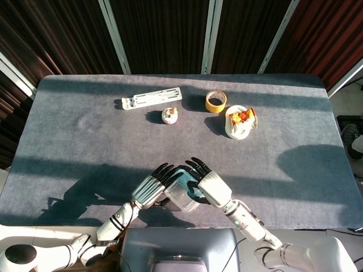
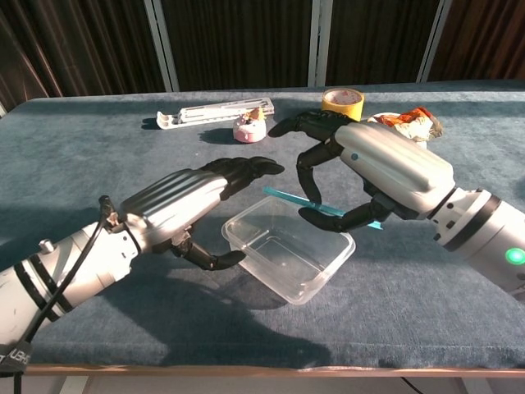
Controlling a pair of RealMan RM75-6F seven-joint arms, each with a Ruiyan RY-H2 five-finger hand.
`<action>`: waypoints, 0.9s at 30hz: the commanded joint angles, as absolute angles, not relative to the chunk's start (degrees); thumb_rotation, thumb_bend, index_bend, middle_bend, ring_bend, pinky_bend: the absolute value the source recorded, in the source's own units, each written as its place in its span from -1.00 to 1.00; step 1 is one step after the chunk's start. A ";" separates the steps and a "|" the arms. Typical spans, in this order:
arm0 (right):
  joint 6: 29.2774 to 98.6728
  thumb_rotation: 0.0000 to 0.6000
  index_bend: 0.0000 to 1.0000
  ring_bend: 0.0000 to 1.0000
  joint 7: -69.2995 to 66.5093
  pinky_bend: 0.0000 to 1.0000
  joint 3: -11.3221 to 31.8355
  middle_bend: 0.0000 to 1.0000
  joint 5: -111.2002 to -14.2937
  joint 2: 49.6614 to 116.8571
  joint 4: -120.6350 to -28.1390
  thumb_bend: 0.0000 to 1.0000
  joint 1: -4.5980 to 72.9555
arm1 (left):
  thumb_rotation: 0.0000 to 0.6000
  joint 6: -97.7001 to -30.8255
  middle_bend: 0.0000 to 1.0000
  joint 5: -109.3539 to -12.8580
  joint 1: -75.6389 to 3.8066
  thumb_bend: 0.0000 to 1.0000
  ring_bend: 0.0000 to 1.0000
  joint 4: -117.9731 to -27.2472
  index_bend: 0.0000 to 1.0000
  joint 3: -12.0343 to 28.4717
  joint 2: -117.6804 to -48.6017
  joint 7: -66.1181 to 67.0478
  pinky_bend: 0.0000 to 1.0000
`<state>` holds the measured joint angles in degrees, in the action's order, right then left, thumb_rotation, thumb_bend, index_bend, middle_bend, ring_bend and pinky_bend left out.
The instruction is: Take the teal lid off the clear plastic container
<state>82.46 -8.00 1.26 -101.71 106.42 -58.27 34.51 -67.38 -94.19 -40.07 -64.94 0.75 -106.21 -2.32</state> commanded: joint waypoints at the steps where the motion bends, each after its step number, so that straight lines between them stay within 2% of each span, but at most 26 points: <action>1: 83.53 1.00 0.62 -0.70 -7.23 -0.58 1.93 -0.46 -101.88 105.68 -58.65 -0.10 34.64 | 1.00 -68.90 -1.00 -94.49 -39.42 -0.45 -1.00 -65.65 -1.00 0.86 -104.98 -1.08 -1.00; 11: 84.98 1.00 0.63 -0.69 -1.29 -0.56 4.37 -0.45 -100.48 99.89 -57.12 -0.10 34.29 | 1.00 -76.11 -1.00 -94.36 -34.75 -0.45 -1.00 -70.58 -1.00 1.04 -97.11 2.09 -1.00; 16: 83.03 1.00 0.63 -0.69 0.73 -0.56 4.12 -0.45 -98.76 98.11 -54.53 -0.10 33.55 | 1.00 -78.62 -1.00 -93.77 -32.05 -0.45 -1.00 -71.46 -1.00 0.53 -94.05 2.92 -1.00; 20: 80.55 1.00 0.59 -0.69 0.33 -0.56 3.33 -0.45 -97.12 99.26 -50.94 -0.10 32.89 | 1.00 -79.21 -1.00 -92.15 -30.09 -0.45 -1.00 -71.15 -1.00 0.52 -92.81 2.28 -1.00; 21: 79.93 1.00 0.54 -0.69 -0.16 -0.56 3.06 -0.46 -96.88 99.72 -50.17 -0.10 32.82 | 1.00 -79.13 -1.00 -91.78 -29.78 -0.45 -1.00 -71.02 -1.00 0.53 -92.69 1.82 -1.00; 23: 78.44 1.00 0.31 -0.69 -0.68 -0.56 2.28 -0.46 -96.61 100.69 -48.58 -0.10 32.74 | 1.00 -78.91 -1.00 -91.10 -29.15 -0.45 -1.00 -70.56 -1.00 0.50 -92.50 0.89 -1.00; 26: 76.64 1.00 -0.26 -0.73 -1.10 -0.64 1.20 -0.47 -96.44 101.35 -47.82 -0.10 32.62 | 1.00 -78.87 -1.00 -90.55 -28.32 -0.45 -1.00 -69.85 -1.00 0.42 -92.10 0.59 -1.00; 27: 76.13 1.00 -0.39 -0.76 -1.42 -0.67 0.88 -0.50 -96.39 101.28 -48.15 -0.10 32.56 | 1.00 -78.90 -1.00 -90.36 -28.02 -0.45 -1.00 -69.74 -1.00 0.39 -91.89 0.52 -1.00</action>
<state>76.93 -0.91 1.51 -96.62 101.03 -48.02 32.72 -78.90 -90.51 -28.19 -69.87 0.43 -92.03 0.62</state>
